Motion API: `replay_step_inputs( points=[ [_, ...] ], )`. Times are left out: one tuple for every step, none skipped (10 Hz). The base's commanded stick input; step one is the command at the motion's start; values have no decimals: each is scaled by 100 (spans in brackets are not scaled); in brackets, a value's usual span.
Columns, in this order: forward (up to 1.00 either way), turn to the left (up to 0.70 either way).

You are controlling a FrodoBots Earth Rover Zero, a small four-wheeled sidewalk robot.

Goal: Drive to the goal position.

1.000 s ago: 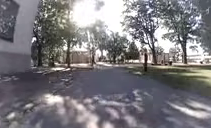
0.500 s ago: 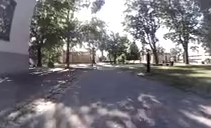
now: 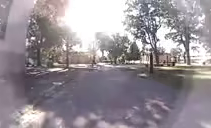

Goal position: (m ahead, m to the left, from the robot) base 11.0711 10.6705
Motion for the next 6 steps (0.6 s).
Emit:
replay_step_inputs(
  points=[
    [70, 0],
    [70, 0],
    [70, 0],
    [70, 0],
    [70, 0],
    [70, 0]
  ],
)
